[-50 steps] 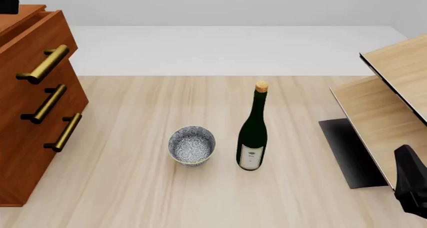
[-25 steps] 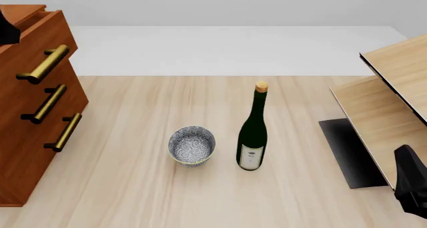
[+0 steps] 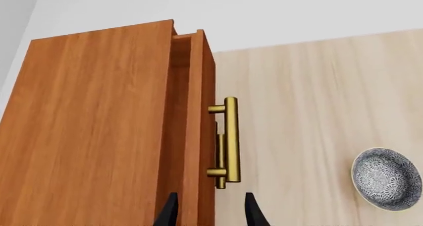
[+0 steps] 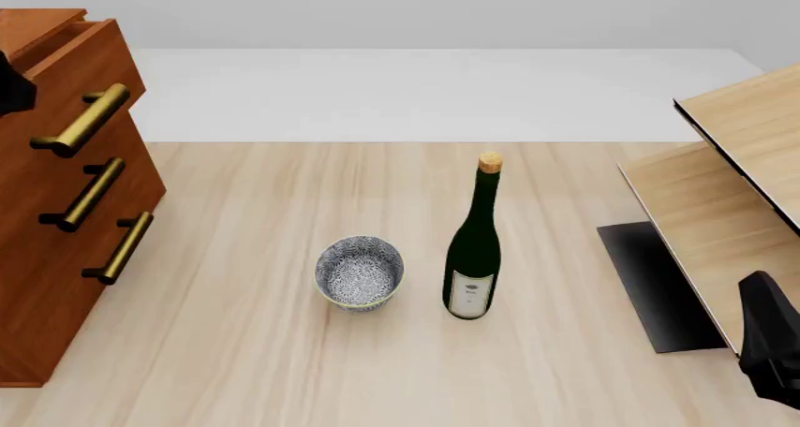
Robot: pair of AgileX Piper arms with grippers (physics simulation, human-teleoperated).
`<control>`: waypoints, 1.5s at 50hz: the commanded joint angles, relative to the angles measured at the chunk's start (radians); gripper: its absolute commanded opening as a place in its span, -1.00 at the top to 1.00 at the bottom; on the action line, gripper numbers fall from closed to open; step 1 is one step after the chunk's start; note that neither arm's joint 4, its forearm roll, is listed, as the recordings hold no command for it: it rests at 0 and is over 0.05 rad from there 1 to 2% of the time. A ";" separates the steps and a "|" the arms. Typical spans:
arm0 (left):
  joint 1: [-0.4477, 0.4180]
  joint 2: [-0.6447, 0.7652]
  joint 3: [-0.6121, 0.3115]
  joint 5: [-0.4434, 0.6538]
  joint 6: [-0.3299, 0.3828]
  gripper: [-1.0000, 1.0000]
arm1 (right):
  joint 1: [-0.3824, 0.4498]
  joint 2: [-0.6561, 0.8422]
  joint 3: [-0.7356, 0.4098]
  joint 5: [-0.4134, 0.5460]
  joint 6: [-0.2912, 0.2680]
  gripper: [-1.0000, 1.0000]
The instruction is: Close the bottom drawer of the cabinet and open the top drawer.
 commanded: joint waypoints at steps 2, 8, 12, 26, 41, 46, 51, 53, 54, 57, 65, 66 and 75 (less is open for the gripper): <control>0.019 -0.007 0.037 -0.019 0.007 -1.00 | -0.002 -0.001 0.000 0.001 0.001 -1.00; 0.029 -0.011 0.048 -0.028 0.017 -1.00 | -0.001 -0.002 -0.001 0.002 -0.003 -1.00; 0.031 -0.010 0.058 -0.035 0.015 -1.00 | 0.000 -0.002 -0.001 0.003 -0.003 -1.00; 0.038 -0.001 0.101 -0.073 0.011 -1.00 | -0.004 -0.001 -0.001 0.002 -0.006 -1.00; 0.060 -0.010 0.145 -0.099 0.018 -1.00 | -0.004 -0.001 -0.001 0.002 -0.010 -1.00; 0.066 -0.012 0.154 -0.104 0.018 -1.00 | -0.004 -0.001 -0.001 0.002 -0.011 -1.00; 0.069 -0.015 0.174 -0.115 0.017 -1.00 | -0.004 -0.001 -0.001 0.002 -0.013 -1.00; 0.072 -0.015 0.179 -0.119 0.019 -1.00 | -0.004 -0.001 -0.001 0.002 -0.013 -1.00; 0.072 -0.014 0.182 -0.121 0.017 -1.00 | -0.005 -0.001 -0.001 0.002 -0.013 -1.00; 0.077 -0.013 0.188 -0.127 0.019 -1.00 | -0.005 -0.001 -0.001 0.001 -0.012 -1.00; 0.073 -0.014 0.214 -0.137 0.013 -1.00 | -0.007 -0.001 0.000 0.000 -0.010 -1.00; 0.074 -0.013 0.218 -0.138 0.012 -1.00 | -0.007 -0.001 0.000 0.000 -0.010 -1.00; 0.067 -0.013 0.236 -0.143 0.001 -1.00 | -0.008 -0.001 0.001 0.000 -0.009 -1.00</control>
